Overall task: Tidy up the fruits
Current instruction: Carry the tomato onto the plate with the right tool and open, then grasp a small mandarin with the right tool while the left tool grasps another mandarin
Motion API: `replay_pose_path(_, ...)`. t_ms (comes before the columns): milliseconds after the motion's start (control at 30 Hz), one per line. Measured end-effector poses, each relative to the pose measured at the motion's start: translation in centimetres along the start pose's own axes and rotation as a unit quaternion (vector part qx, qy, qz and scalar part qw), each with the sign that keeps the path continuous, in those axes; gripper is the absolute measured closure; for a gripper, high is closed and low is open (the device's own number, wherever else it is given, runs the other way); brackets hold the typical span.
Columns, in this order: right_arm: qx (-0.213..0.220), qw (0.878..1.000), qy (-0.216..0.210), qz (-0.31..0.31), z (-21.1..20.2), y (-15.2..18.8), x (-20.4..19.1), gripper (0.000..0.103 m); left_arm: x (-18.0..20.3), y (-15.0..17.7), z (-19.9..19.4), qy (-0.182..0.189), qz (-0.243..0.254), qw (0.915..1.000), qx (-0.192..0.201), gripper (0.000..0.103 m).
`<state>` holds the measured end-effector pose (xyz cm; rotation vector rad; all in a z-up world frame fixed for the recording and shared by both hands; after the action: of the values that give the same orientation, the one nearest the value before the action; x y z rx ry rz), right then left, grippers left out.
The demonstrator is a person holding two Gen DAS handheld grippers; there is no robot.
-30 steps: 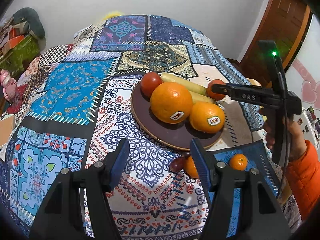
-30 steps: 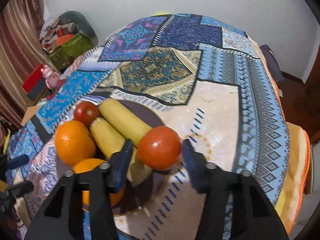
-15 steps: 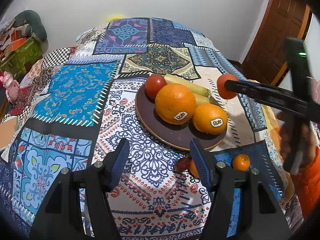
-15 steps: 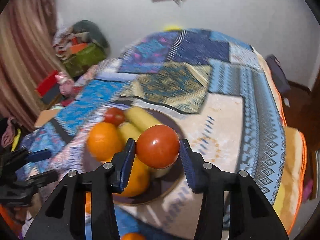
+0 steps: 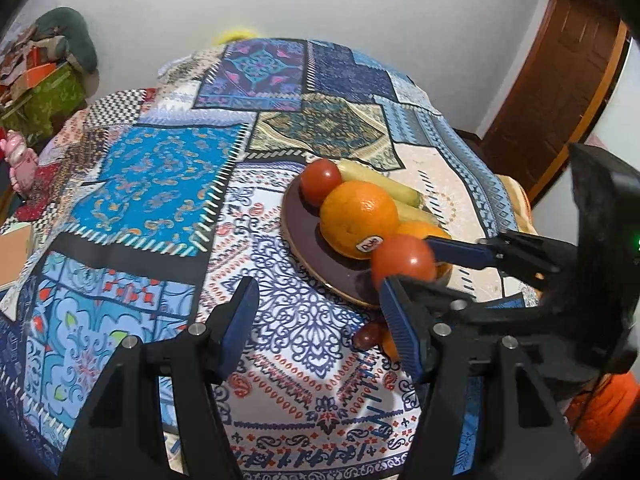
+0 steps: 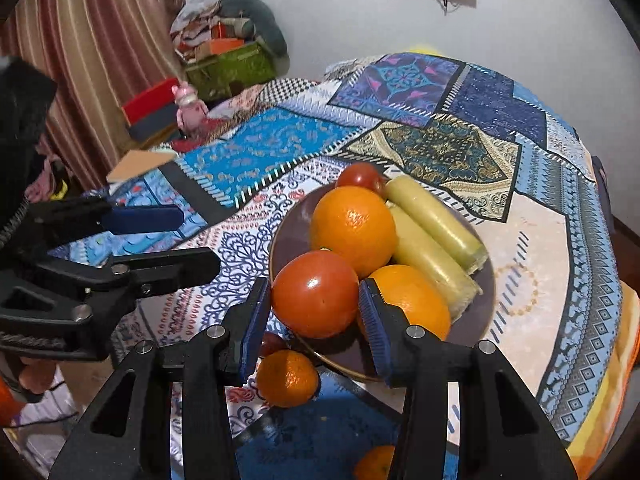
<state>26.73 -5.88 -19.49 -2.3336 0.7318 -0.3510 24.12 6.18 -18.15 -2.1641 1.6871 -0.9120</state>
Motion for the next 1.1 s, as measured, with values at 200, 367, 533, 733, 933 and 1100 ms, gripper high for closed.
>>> replay_pose_path(200, 0.000, 0.999, 0.014, -0.034, 0.1, 0.1, -0.7, 0.060, 0.9, -0.4, 1.9, -0.002, 0.013, 0.9999, -0.010, 0.040)
replay_pose_path(367, -0.005, 0.999, 0.012, -0.042, -0.1, 0.5, -0.8, 0.061, 1.3, -0.9, 3.5, 0.010, 0.015, 0.9993, -0.032, 0.040)
replay_pose_path(533, -0.004, 0.999, 0.009, -0.033, -0.9, 1.2, -0.7, 0.061, 1.7, -0.7, 4.1, 0.002, 0.024, 0.9991, -0.034, 0.040)
replay_pose_path(733, 0.016, 1.000, 0.015, 0.001, -3.6, 1.9, 0.1, 0.058, 1.7, -0.6, 2.5, -0.007, 0.027, 0.9994, -0.021, 0.040)
replay_pose_path(933, 0.016, 0.997, 0.024, 0.065, -6.2, 4.5, 1.8, 0.055, 2.5, 0.8, -0.2, 0.002, 0.035, 0.9993, -0.009, 0.040)
replay_pose_path(1100, 0.000, 0.994, 0.029, 0.104, -6.7, 7.0, 2.3, 0.055, 3.5, 3.3, -0.1, 0.008, 0.038, 0.9987, -0.031, 0.040)
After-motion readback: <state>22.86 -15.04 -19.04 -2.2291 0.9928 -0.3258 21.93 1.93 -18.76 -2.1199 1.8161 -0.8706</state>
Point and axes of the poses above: each gripper's, at about its wrist camera, not at the fingertips, and z roughly the way its jaws point, x to its right, y to its underside, the point moved 2 cm from there along z, roughly the way its jaws point, and after that the axes turned 12 degrees about -z, right-handed, at the moved point
